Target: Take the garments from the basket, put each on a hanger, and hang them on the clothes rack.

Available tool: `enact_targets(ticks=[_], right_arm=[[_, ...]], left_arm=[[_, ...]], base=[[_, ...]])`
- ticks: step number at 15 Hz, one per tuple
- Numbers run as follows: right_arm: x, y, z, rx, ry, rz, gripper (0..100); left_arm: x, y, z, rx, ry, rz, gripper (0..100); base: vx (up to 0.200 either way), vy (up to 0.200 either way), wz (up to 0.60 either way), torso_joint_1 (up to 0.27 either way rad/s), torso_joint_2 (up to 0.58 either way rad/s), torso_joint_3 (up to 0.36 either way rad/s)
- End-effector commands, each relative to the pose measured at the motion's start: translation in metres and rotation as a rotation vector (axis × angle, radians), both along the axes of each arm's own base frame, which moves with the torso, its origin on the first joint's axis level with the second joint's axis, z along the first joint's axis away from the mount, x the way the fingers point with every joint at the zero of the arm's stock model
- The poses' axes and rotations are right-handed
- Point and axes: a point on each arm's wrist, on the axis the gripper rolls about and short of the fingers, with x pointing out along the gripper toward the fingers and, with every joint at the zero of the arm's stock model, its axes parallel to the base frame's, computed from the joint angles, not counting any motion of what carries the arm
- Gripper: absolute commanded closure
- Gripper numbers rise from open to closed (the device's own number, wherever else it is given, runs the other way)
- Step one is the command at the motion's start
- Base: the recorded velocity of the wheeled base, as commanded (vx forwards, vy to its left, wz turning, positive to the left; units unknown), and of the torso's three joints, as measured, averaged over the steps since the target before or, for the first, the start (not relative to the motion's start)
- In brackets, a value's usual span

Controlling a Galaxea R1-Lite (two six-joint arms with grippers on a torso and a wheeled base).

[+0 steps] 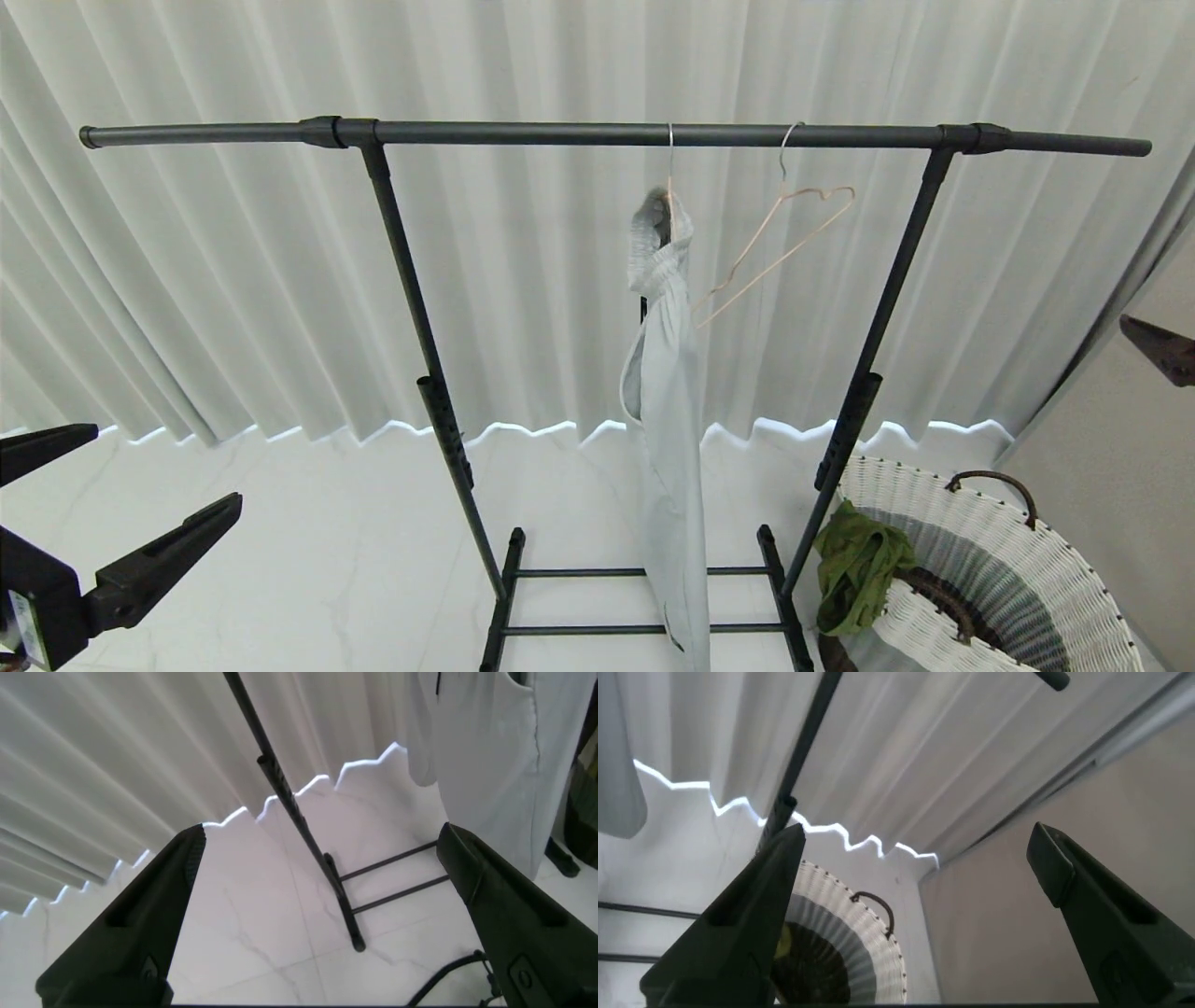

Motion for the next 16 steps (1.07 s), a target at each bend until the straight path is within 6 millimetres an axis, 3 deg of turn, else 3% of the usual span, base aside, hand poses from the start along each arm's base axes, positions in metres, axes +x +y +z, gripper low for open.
enact_targets(ticks=[1, 8, 12, 16], right_arm=[[0.0, -0.001, -0.001, -0.006, 0.003, -0.006, 0], [0.0, -0.001, -0.002, -0.01, 0.01, -0.008, 0], [0.002, -0.01, -0.005, -0.011, 0.025, -0.067, 0], [0.0, -0.018, -0.028, -0.013, 0.106, -0.114, 0]], left_arm=[[0.0, 0.0, 0.0, 0.0, 0.001, -0.002, 0], [-0.004, 0.0, -0.004, -0.003, 0.0, -0.002, 0], [-0.005, 0.001, -0.007, -0.014, 0.008, 0.004, 0], [-0.005, 0.0, -0.008, -0.01, 0.006, -0.002, 0]], base=[[0.0, 0.0, 0.0, 0.0, 0.0, 0.0], [0.0, 0.0, 0.0, -0.011, 0.03, 0.014], [0.0, 0.0, 0.0, -0.171, 0.42, 0.239], [0.0, 0.0, 0.0, -0.19, 0.49, 0.3]])
